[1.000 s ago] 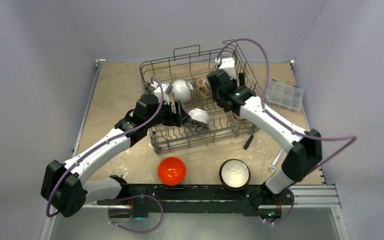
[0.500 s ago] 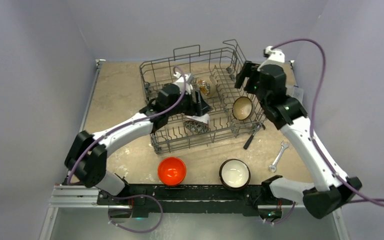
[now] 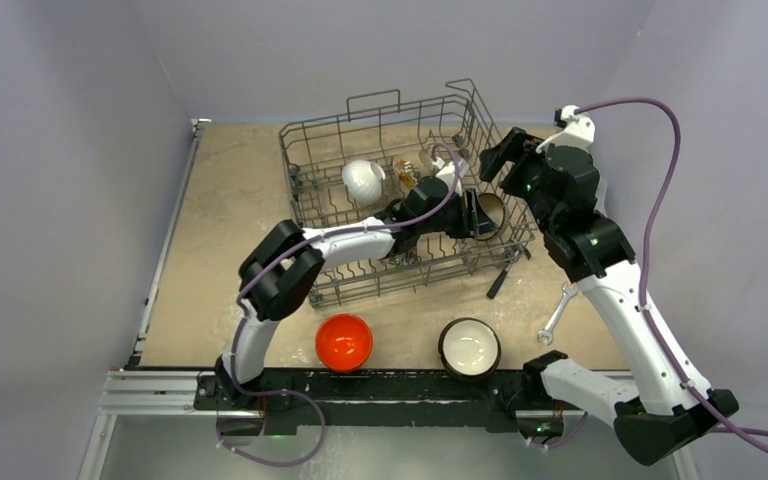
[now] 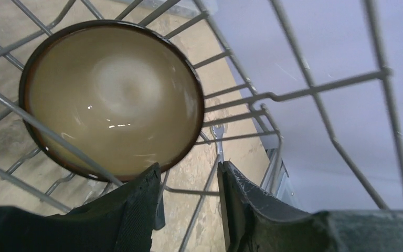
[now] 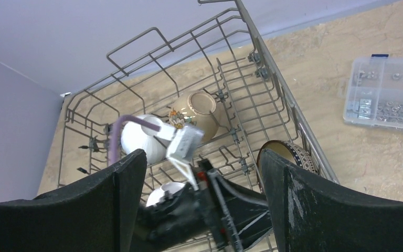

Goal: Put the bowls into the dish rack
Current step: Adjust the dish rack at the center of the board.

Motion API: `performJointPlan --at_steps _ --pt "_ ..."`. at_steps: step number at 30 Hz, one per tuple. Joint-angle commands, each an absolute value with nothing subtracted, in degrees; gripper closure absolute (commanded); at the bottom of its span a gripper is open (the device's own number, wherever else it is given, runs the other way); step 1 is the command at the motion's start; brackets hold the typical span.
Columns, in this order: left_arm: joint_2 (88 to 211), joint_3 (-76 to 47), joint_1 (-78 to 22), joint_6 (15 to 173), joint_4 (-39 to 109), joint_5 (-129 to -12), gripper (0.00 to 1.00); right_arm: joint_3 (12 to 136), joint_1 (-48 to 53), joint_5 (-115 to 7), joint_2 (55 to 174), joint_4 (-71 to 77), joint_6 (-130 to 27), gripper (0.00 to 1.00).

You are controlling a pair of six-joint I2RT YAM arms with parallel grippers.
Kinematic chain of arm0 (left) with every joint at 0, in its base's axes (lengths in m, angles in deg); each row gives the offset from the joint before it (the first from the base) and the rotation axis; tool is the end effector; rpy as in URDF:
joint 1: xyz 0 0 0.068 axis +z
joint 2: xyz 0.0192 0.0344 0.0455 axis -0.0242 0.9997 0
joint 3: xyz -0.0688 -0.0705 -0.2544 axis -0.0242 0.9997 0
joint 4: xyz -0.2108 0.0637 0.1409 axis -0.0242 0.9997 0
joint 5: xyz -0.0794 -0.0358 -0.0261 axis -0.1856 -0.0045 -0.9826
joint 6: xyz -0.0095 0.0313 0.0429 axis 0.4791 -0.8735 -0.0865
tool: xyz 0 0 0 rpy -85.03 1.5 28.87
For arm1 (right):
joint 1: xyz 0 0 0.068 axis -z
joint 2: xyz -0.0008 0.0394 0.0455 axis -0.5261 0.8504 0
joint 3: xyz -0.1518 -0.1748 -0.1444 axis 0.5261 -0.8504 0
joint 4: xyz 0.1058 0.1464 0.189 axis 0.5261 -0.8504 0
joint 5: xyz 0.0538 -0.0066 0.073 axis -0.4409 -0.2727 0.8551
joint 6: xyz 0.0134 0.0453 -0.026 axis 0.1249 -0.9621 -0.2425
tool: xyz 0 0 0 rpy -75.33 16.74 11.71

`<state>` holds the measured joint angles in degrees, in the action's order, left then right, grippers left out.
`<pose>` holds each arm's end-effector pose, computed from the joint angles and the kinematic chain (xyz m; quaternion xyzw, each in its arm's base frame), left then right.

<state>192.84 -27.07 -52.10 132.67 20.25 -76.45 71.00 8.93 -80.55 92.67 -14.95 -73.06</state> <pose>0.3014 -0.3821 0.2295 0.0743 0.7962 -0.5211 0.2983 0.2056 0.0744 0.4449 0.1440 0.7237 0.1809 0.6502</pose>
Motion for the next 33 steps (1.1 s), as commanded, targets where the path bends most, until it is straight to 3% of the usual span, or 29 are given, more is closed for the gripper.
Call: performJointPlan --at_steps 1,8,21,30,33 --pt "197.0 -34.1 -53.2 136.4 16.7 -75.0 0.55 71.2 9.1 -79.7 91.4 -14.8 -73.2 0.19" --pt "203.1 -40.4 -53.7 139.0 21.5 -69.4 0.55 71.8 9.0 -79.3 91.2 -15.5 -72.0 0.19" --pt "206.0 -43.5 -53.6 140.9 10.8 -71.1 0.51 71.9 9.1 -77.5 92.4 -15.6 -70.4 0.19" --pt "212.2 -54.8 -53.5 142.4 18.8 -67.8 0.52 72.4 9.0 -76.9 92.9 -16.1 -69.6 0.19" --pt "211.3 -53.2 -53.5 142.3 18.8 -65.6 0.52 72.2 9.0 -77.5 92.8 -16.2 -69.3 0.19"
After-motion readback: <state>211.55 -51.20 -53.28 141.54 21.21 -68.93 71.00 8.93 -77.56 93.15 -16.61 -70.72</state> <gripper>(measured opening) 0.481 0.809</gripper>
